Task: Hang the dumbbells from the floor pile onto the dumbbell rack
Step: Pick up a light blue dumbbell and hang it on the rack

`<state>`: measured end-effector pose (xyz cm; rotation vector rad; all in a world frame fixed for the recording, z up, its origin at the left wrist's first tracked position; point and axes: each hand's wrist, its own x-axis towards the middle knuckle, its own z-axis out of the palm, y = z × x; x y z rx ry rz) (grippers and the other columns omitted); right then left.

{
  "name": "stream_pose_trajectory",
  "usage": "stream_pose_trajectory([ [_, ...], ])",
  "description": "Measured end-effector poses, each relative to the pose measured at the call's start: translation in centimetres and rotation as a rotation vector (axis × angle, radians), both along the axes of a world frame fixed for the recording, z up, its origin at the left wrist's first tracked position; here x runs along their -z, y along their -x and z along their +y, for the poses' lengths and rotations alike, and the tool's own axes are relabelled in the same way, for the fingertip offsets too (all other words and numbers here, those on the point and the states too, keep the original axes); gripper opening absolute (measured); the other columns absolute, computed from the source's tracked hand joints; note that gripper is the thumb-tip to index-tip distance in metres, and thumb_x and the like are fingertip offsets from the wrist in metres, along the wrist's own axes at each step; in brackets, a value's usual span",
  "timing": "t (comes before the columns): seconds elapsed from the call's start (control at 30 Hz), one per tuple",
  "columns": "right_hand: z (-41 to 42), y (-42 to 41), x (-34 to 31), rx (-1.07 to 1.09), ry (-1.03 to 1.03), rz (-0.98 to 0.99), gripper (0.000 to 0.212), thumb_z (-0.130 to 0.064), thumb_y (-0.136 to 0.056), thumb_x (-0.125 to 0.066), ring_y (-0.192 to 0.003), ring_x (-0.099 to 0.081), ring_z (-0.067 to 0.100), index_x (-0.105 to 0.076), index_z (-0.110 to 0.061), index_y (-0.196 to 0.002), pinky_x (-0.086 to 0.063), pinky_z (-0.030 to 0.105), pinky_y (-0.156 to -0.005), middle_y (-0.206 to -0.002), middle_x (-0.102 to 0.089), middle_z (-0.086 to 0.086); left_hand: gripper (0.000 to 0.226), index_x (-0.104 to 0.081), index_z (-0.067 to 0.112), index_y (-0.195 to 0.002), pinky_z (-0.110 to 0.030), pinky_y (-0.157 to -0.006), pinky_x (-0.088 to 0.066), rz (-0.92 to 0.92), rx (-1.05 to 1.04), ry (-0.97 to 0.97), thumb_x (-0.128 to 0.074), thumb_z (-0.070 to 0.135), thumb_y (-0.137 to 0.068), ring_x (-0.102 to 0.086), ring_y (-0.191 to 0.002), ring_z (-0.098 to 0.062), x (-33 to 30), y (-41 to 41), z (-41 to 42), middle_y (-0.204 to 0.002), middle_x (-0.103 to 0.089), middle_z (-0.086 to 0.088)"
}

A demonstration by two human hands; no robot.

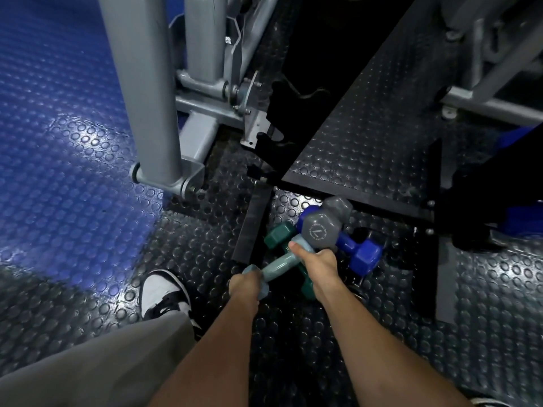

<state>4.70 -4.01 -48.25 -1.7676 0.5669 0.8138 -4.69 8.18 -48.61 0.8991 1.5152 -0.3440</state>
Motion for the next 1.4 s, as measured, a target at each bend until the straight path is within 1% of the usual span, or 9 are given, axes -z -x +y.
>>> stream_pose_trajectory([
  [0.13, -0.8, 0.5, -1.5, 0.003, 0.022, -0.002, 0.049, -0.042, -0.074, -0.089, -0.091, -0.068, 0.015, -0.073, -0.006, -0.102, -0.048, 0.027, -0.077, -0.099, -0.074, 0.005, 0.021, -0.058, 0.008, -0.094, -0.03, -0.064, -0.048, -0.01, -0.121, -0.065, -0.066, 0.027, -0.094, -0.054, -0.072, -0.019, -1.1, 0.5, 0.1, -0.084, -0.055, -0.005],
  [0.3, -1.9, 1.0, -4.9, -0.095, 0.014, 0.004, 0.052, -0.052, -0.075, -0.085, -0.093, -0.068, 0.02, -0.072, -0.011, -0.104, -0.05, 0.03, -0.077, -0.101, -0.073, 0.007, 0.036, -0.057, 0.014, -0.11, -0.047, -0.081, -0.057, -0.133, -0.02, -0.156, -0.073, 0.035, -0.084, -0.065, -0.099, -0.033, -3.0, 1.4, 1.1, -0.106, -0.064, -0.011],
  [0.53, -1.2, -0.3, -13.5, -0.217, 0.026, -0.158, 0.051, -0.052, -0.074, -0.086, -0.081, -0.069, 0.012, -0.068, -0.013, -0.101, -0.048, 0.023, -0.064, -0.097, -0.074, 0.003, 0.04, -0.055, 0.007, -0.116, -0.057, -0.086, -0.06, -0.275, -0.066, -0.12, -0.072, 0.028, -0.087, -0.067, -0.095, -0.035, -8.4, -0.3, 3.3, -0.106, -0.065, -0.016],
  [0.77, -0.4, -2.7, -22.1, -0.158, -0.012, -0.266, 0.065, -0.063, -0.07, -0.082, -0.066, -0.068, 0.022, -0.072, -0.003, -0.092, -0.055, 0.035, -0.06, -0.077, -0.073, 0.006, 0.032, -0.07, 0.007, -0.091, -0.024, -0.044, -0.04, -0.499, 0.068, -0.096, -0.073, 0.031, -0.07, -0.054, -0.053, -0.022, -18.2, -3.3, 5.9, -0.068, -0.061, -0.009],
  [0.9, 0.2, -3.2, -26.9, -0.166, -0.046, -0.371, 0.076, -0.074, -0.066, -0.075, -0.054, -0.046, 0.023, -0.063, 0.001, -0.072, -0.035, 0.034, -0.052, -0.063, -0.051, 0.009, 0.046, -0.072, 0.015, -0.09, -0.027, -0.053, -0.04, -0.624, 0.133, -0.052, -0.08, 0.041, -0.052, -0.056, -0.058, -0.023, -24.5, -4.0, 8.1, -0.076, -0.063, -0.012],
  [0.97, 0.5, -3.7, -29.4, -0.159, -0.092, -0.418, 0.085, -0.074, -0.066, -0.077, -0.057, -0.049, 0.023, -0.064, 0.009, -0.077, -0.039, 0.036, -0.056, -0.064, -0.053, 0.008, 0.054, -0.074, 0.017, -0.104, -0.03, -0.059, -0.047, -0.699, 0.212, 0.011, -0.087, 0.042, -0.057, -0.062, -0.068, -0.022, -27.5, -3.8, 9.4, -0.091, -0.068, -0.012],
  [1.1, 1.3, -4.7, -35.4, -0.1, -0.184, -0.48, 0.047, -0.052, -0.082, -0.079, -0.06, -0.058, 0.019, -0.063, -0.009, -0.071, -0.048, 0.032, -0.057, -0.068, -0.063, 0.007, 0.064, -0.07, 0.013, -0.112, -0.035, -0.069, -0.06, -0.897, 0.43, 0.137, -0.095, 0.037, -0.057, -0.069, -0.079, -0.021, -34.8, -2.1, 11.3, -0.101, -0.07, -0.011],
  [1.27, 3.1, -5.9, -42.3, -0.067, -0.225, -0.477, 0.053, -0.054, -0.084, -0.072, -0.062, -0.066, 0.021, -0.075, -0.001, -0.085, -0.052, 0.026, -0.054, -0.072, -0.072, 0.013, 0.072, -0.063, 0.011, -0.128, -0.058, -0.086, -0.059, -1.156, 0.745, 0.136, -0.095, 0.021, -0.064, -0.066, -0.105, -0.04, -44.3, -0.9, 12.1, -0.117, -0.066, -0.017],
  [1.4, 4.2, -6.4, -47.2, -0.067, -0.236, -0.479, 0.056, -0.056, -0.082, -0.073, -0.072, -0.071, 0.028, -0.074, -0.002, -0.098, -0.055, 0.032, -0.056, -0.084, -0.076, 0.016, 0.072, -0.058, 0.013, -0.14, -0.047, -0.076, -0.061, -1.253, 0.781, 0.036, -0.082, -0.001, -0.074, -0.068, -0.099, -0.035, -48.9, -0.2, 10.4, -0.116, -0.066, -0.02],
])
